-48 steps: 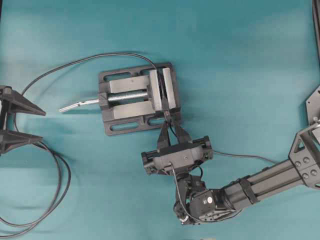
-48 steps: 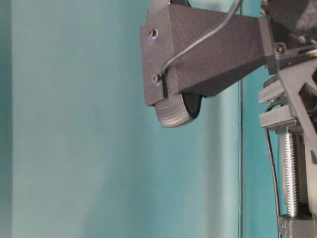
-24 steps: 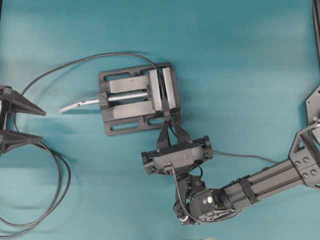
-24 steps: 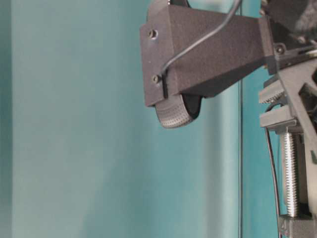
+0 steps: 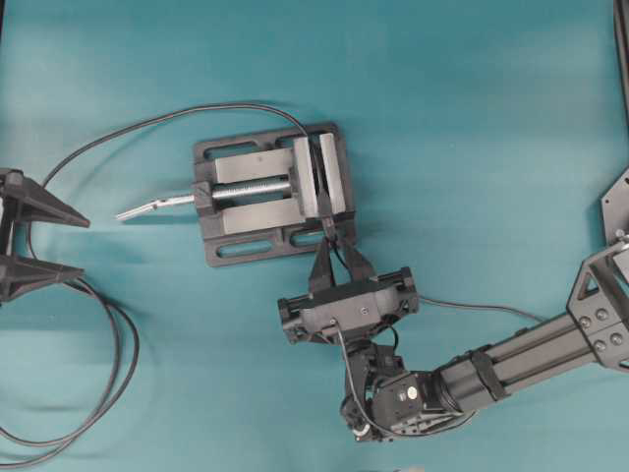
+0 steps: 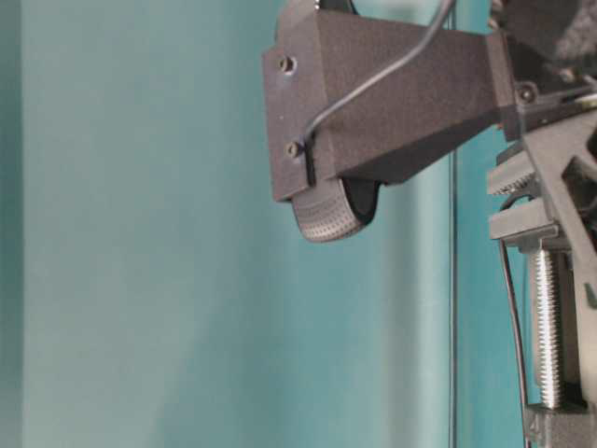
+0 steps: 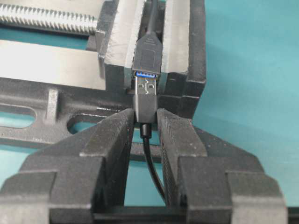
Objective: Insert the USB cable into the fixed female connector.
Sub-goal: 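Align the USB plug above the blue port with the right gripper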
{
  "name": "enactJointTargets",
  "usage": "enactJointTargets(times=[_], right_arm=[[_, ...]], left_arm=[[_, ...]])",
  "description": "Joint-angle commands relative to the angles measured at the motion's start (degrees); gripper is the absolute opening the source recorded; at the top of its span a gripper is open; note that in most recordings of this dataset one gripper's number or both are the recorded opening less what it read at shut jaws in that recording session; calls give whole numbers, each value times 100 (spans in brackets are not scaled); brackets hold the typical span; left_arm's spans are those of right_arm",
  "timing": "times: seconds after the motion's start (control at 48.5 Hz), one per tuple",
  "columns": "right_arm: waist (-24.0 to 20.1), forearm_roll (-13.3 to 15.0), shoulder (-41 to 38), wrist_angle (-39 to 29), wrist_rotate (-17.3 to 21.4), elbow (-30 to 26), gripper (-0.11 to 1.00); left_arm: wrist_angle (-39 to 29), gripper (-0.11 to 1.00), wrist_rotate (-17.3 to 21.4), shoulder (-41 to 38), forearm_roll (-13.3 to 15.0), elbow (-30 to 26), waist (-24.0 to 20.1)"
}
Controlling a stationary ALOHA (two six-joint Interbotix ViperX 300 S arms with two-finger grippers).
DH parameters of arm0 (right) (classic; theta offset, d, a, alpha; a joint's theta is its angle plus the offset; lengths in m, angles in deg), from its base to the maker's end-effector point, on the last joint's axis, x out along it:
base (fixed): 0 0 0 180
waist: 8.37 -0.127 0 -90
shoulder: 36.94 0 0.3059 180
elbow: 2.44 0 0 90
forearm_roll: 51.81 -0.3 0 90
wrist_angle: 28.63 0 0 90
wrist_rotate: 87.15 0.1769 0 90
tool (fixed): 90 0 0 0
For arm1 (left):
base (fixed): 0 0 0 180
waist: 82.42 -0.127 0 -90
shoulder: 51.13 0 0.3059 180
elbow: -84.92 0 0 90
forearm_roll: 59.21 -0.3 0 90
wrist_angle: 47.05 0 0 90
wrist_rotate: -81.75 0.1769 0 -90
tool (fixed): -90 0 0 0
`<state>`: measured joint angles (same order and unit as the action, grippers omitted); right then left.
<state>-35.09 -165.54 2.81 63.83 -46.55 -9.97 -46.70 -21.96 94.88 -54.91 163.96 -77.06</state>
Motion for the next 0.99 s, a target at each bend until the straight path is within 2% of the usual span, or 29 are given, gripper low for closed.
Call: enactJointTargets(times=[0.0, 0.97], right_arm=[[105, 18, 149, 79, -9, -97, 21], [-18, 0, 185, 79, -18, -158, 21]], left_arm=[[26, 100, -79, -88, -9, -70, -9], [26, 100, -79, -79, -18, -70, -9]])
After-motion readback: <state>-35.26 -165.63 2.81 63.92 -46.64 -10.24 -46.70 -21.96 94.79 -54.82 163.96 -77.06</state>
